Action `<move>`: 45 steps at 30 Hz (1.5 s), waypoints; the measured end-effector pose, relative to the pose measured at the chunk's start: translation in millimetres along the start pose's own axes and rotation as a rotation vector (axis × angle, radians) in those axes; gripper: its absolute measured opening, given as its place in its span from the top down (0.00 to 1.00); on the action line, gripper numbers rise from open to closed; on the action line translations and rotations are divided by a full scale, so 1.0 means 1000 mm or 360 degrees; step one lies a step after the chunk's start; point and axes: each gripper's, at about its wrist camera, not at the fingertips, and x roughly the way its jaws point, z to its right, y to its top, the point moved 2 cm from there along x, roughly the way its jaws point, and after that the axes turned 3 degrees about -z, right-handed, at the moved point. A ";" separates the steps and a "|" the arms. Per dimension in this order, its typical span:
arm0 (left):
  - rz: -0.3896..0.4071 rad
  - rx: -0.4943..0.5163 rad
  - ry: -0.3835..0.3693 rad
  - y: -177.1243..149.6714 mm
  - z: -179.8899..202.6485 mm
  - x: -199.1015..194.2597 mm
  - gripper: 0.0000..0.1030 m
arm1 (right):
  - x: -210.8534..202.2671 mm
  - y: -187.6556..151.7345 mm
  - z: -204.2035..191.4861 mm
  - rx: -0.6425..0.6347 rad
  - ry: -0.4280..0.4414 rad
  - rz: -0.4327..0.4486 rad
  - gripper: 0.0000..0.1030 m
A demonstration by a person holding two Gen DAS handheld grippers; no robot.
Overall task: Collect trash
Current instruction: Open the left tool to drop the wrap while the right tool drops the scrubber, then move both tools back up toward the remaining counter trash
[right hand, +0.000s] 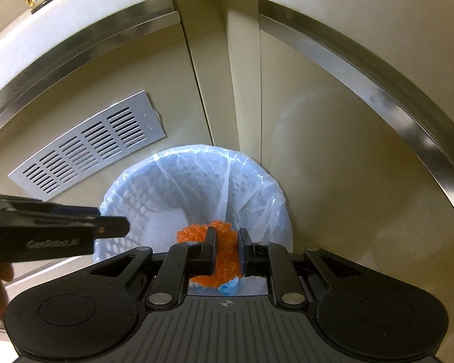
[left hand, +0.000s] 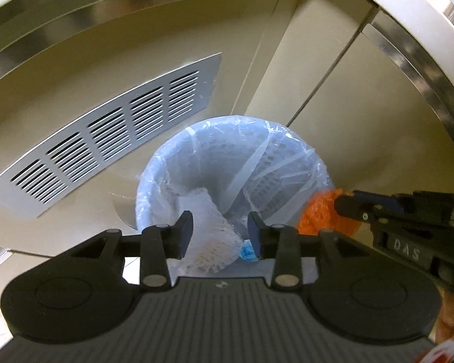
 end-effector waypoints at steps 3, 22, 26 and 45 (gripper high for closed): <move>-0.0001 0.0002 0.0028 -0.006 -0.005 -0.005 0.66 | 0.004 0.003 -0.002 -0.0005 0.0005 -0.0006 0.86; 0.0025 -0.0046 0.0066 -0.018 -0.026 -0.019 0.66 | 0.022 0.012 -0.018 -0.0017 0.0097 0.0016 0.47; 0.0028 -0.0046 0.0068 -0.019 -0.028 -0.024 0.66 | 0.020 0.014 -0.018 -0.0006 0.0083 0.0022 0.47; 0.0298 0.0074 -0.0055 0.000 -0.010 -0.127 0.66 | -0.095 0.031 -0.044 0.0003 0.0045 0.0242 0.47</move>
